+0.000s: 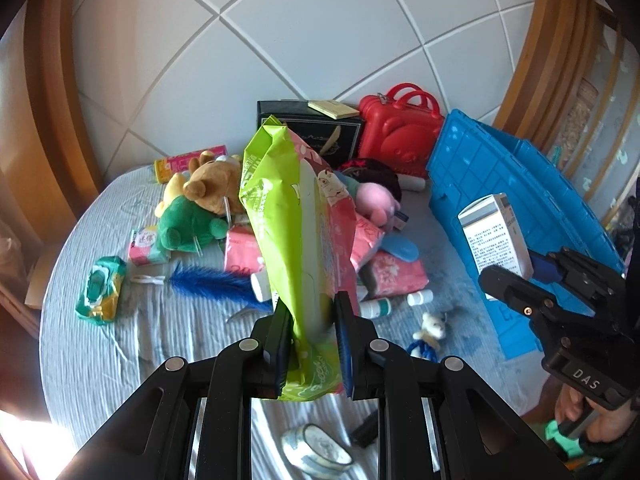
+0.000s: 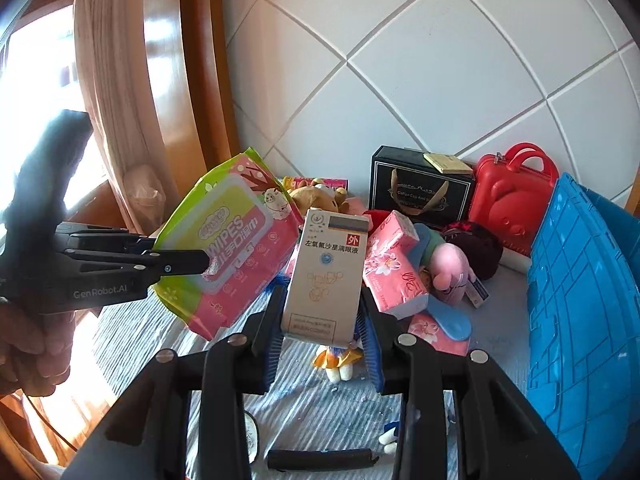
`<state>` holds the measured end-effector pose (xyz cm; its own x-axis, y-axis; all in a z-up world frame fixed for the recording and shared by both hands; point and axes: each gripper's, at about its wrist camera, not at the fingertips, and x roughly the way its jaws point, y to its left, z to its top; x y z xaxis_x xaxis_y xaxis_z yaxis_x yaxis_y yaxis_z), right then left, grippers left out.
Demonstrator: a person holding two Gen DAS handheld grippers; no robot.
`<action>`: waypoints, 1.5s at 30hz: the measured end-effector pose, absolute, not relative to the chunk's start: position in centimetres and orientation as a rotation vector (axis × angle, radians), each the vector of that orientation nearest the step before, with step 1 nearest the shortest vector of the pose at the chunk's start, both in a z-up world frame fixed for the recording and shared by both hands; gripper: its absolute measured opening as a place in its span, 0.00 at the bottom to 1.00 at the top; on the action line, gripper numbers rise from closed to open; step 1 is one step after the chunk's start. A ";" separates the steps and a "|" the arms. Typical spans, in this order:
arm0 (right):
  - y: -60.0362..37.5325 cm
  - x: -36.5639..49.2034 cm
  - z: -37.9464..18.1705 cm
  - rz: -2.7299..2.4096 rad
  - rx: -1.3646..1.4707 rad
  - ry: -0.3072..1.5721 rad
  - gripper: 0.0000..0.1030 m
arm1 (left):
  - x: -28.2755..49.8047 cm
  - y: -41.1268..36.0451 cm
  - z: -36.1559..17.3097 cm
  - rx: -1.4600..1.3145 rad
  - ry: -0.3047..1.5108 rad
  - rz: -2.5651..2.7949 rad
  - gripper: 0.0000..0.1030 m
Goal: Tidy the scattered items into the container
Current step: 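Lift and carry the WIPES pack with left tool while right tool carries the medicine box to the crate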
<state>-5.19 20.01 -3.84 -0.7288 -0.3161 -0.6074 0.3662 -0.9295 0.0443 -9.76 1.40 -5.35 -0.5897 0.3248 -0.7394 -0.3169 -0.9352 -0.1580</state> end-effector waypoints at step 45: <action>45.2 -0.3 3.3 -2.896 0.754 -0.122 0.33 | -7.1 31.4 7.3 -0.823 0.128 2.312 0.18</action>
<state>-0.28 45.17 3.30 -0.8632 -0.1617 -0.4783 0.1209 -0.9860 0.1150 -7.11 31.36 7.33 -0.5760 0.5636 -0.5920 -0.6257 -0.7701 -0.1244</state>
